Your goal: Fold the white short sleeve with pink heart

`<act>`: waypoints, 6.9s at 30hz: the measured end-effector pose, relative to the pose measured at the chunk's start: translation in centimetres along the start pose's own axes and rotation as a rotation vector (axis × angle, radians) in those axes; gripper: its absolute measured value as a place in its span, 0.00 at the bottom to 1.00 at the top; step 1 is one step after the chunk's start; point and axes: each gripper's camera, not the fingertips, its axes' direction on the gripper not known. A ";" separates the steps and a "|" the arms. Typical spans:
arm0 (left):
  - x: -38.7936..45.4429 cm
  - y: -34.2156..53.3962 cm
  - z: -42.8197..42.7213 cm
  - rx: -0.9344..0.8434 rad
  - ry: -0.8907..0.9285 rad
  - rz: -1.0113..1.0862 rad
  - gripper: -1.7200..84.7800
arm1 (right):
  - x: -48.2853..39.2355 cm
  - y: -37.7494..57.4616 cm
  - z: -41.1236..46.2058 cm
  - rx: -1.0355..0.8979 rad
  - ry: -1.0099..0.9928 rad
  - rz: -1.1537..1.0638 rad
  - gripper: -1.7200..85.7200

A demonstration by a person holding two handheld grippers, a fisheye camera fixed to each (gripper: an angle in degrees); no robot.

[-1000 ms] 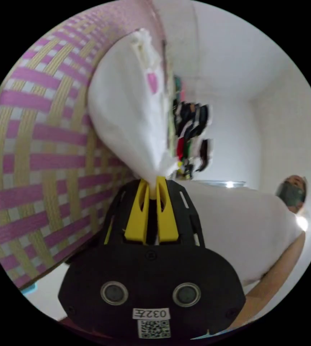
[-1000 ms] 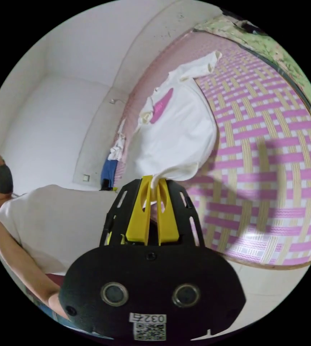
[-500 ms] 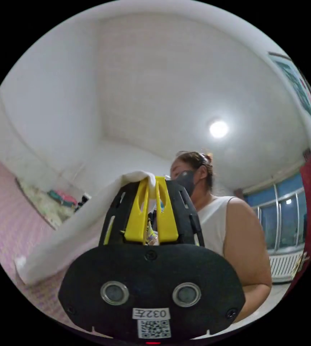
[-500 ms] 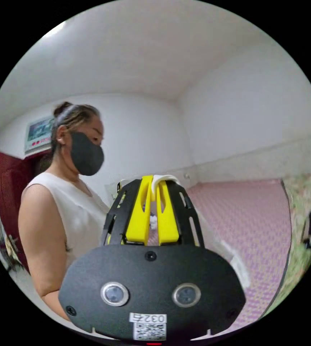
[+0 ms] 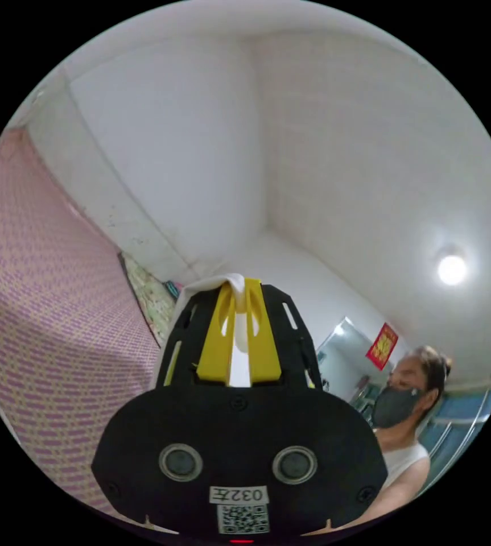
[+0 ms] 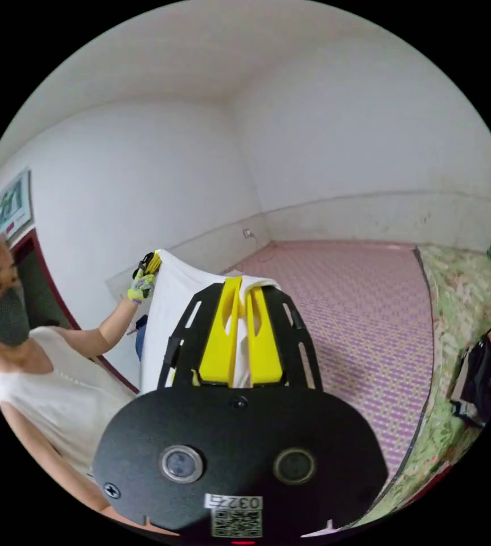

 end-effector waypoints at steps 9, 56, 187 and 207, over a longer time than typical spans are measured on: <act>11.5 -13.2 3.1 0.153 0.154 0.408 0.00 | -4.8 -14.9 -0.3 0.280 0.084 -0.227 0.01; -14.5 61.0 -4.7 -0.916 -0.548 -0.557 0.03 | -3.6 55.3 16.7 -0.553 0.078 0.939 0.07; -46.4 81.1 31.9 -0.663 -0.474 -0.419 0.01 | -21.3 31.6 11.3 -0.555 0.676 0.792 0.12; -46.7 75.6 17.0 -0.524 -0.515 -0.394 0.01 | -29.8 10.4 20.0 -0.654 0.750 0.320 0.01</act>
